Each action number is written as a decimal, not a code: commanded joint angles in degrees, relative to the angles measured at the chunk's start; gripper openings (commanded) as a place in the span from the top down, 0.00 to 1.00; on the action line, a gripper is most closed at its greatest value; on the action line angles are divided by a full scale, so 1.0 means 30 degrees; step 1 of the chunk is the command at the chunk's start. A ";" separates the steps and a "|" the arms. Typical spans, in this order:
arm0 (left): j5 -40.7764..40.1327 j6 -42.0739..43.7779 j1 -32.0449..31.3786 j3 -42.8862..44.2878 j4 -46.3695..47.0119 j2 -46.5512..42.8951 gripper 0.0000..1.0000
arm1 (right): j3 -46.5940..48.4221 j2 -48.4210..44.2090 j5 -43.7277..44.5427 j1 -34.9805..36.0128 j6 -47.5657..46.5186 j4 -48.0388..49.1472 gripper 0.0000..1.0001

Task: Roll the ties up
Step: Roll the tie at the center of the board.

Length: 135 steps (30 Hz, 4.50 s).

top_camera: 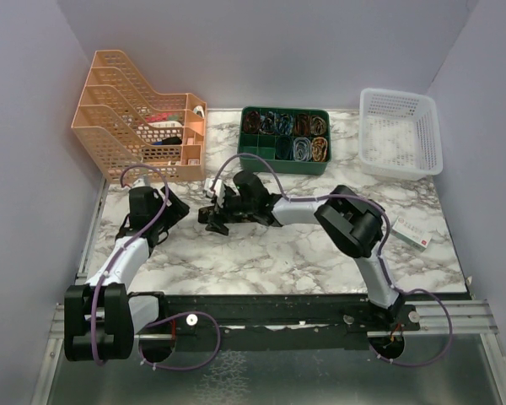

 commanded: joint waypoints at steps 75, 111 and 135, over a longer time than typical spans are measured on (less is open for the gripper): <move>0.6576 -0.0479 0.0109 -0.1738 0.7377 0.4263 0.27 | -0.0526 -0.1717 0.5321 -0.0758 2.0095 -0.5441 0.70; 0.6307 -0.0746 -0.0608 -0.2054 0.8460 0.4132 0.36 | 0.0106 -0.1107 0.6127 -0.0872 2.1897 -0.6436 0.70; 0.8251 0.0773 -0.0608 -0.2161 0.9445 0.5537 0.45 | 0.0122 -0.0600 0.5475 -0.1240 2.2178 -0.6435 0.69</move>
